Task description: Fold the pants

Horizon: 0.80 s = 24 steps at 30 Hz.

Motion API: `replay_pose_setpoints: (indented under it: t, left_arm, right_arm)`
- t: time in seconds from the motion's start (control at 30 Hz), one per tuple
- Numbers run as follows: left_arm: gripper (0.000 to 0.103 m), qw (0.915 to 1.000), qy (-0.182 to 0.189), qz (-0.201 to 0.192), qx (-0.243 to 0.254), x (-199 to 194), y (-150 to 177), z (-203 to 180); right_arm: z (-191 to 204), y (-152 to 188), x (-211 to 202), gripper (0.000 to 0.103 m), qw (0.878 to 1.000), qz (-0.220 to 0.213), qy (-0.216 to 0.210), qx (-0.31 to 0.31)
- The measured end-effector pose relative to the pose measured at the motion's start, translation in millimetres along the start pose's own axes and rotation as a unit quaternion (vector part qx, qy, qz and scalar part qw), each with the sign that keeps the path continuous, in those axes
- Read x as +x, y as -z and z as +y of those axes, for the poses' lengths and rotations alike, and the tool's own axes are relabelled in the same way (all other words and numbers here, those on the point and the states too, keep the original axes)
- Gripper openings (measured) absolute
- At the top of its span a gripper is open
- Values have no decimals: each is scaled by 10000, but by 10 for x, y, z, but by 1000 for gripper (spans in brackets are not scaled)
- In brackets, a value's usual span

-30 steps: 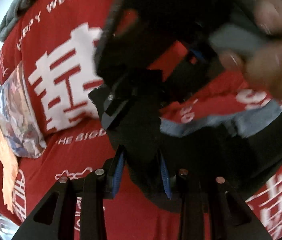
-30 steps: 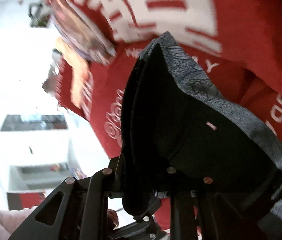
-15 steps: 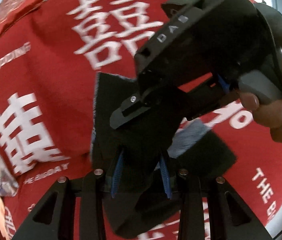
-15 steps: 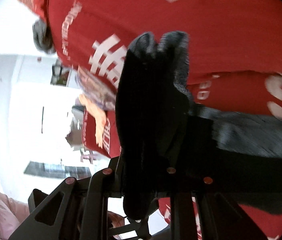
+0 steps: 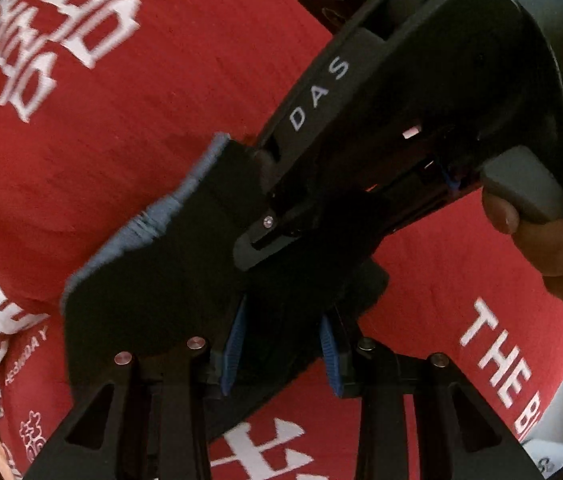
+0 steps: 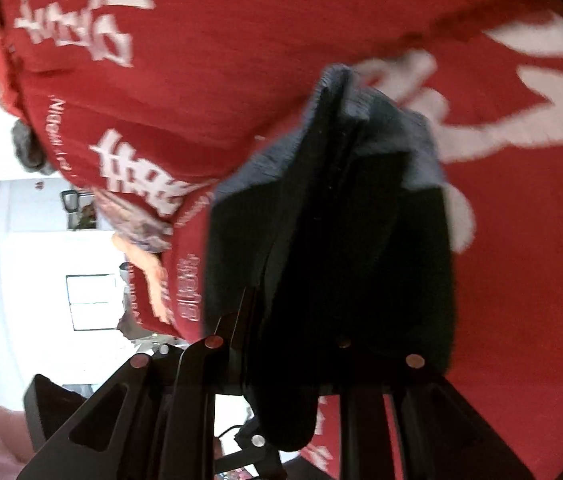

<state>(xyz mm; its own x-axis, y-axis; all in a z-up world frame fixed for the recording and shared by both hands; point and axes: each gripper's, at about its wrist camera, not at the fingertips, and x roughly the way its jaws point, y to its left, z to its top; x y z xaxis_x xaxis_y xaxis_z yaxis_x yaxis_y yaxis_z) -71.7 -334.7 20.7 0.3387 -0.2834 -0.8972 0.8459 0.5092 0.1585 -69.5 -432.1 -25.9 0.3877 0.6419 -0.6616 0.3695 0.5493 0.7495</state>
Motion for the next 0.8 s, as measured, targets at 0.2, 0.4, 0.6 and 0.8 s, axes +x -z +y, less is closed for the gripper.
replay_pose_setpoints:
  t: [0.2,0.4,0.6,0.8]
  left_arm:
    - [58,9998,86,152,-47,-65,68,50]
    - [65,9989,-93,122,-447,-388,120,459]
    - [65,9907,-557,355,-1190,-448,222,1080]
    - [80,9664,-598,1350,-2102,-14,703,1565]
  right_arm:
    - [-76,22,45,27,9995,8,316,49]
    - [187,42,-26,36,9932,19,1116,-331]
    - [445,173,-180,41,9679,-397,2430,-503]
    - [694,312,-205,26,9634,-675,2484,-749]
